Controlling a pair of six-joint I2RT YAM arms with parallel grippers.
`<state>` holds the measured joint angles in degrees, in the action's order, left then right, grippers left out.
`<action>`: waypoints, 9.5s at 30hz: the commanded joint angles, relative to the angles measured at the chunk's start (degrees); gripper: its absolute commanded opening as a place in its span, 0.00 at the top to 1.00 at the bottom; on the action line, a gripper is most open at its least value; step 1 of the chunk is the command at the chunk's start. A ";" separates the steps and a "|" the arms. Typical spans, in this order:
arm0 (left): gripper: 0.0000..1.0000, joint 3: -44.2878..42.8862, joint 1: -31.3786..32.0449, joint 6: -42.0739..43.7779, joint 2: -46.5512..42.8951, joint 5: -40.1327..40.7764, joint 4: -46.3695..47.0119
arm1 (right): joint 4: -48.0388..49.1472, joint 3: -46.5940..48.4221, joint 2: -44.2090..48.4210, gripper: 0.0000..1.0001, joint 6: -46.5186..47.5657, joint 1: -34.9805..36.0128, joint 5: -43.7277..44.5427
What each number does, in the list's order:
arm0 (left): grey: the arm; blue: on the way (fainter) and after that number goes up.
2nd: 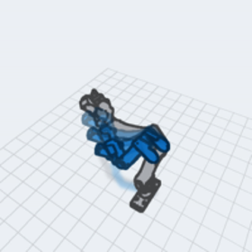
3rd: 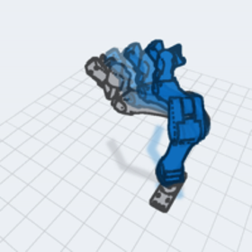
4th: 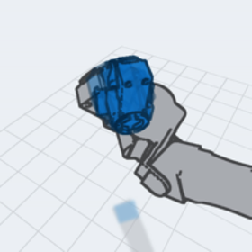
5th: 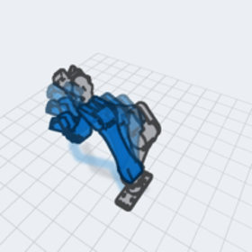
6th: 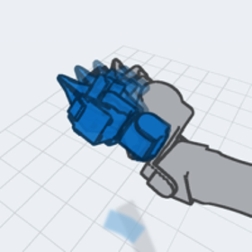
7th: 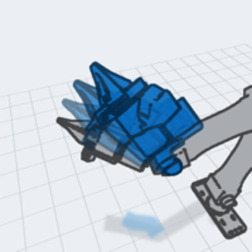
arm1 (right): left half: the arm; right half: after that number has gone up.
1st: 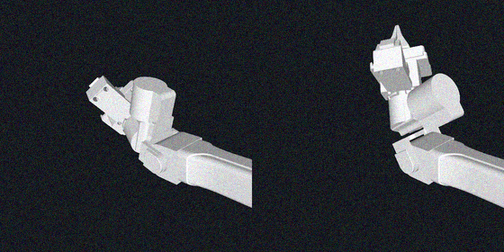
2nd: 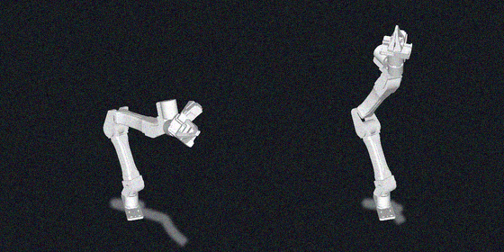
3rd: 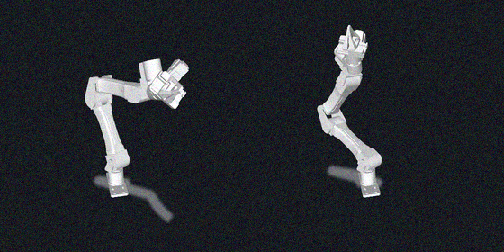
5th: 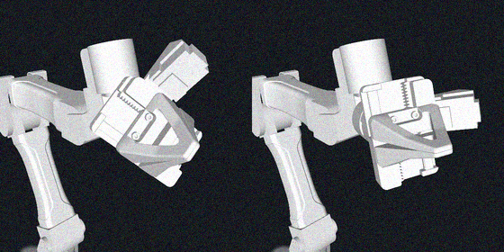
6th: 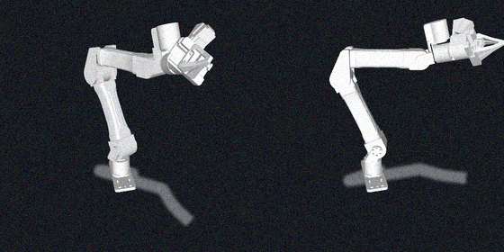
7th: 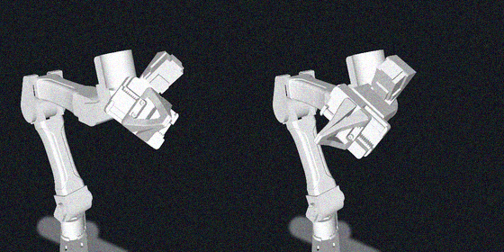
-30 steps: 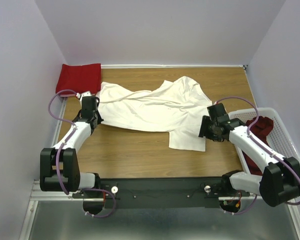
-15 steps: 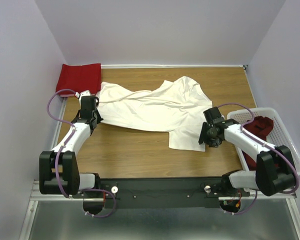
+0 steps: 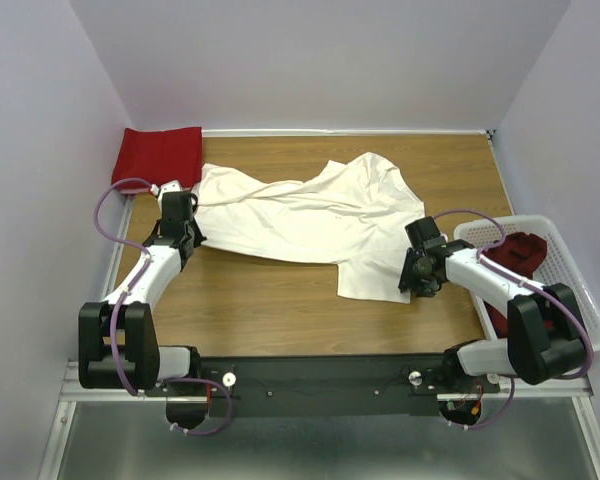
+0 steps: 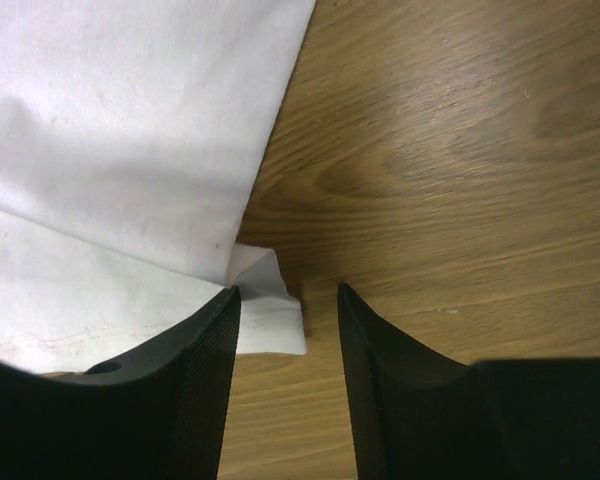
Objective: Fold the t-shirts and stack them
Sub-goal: Flatten the tshirt out, then fold the tshirt
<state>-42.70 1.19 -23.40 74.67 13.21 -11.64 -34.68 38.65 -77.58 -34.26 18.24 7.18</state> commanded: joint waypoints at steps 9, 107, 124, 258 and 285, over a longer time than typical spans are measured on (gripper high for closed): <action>1.00 -0.28 -0.22 0.46 -0.93 -0.12 1.53 | 3.47 -2.53 -1.00 0.52 -0.72 -0.48 -0.24; 1.00 -16.31 0.92 0.55 -13.78 -9.79 9.68 | 22.87 35.03 6.77 0.99 32.76 -0.31 15.23; 1.00 -32.27 0.74 1.69 35.44 -9.87 13.05 | 39.16 32.18 -28.58 0.99 26.44 -12.96 1.17; 1.00 -22.70 1.62 4.06 27.72 10.08 -8.14 | -5.05 7.05 -0.12 0.99 10.97 -14.02 -13.95; 0.42 -24.37 2.85 4.06 21.31 16.14 -2.97 | -4.44 10.91 2.61 0.54 10.89 -14.02 -12.20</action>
<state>-67.33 3.16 -19.29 102.15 24.25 -18.74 -38.98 46.50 -77.60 -22.81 4.75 -8.58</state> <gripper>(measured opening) 0.571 0.421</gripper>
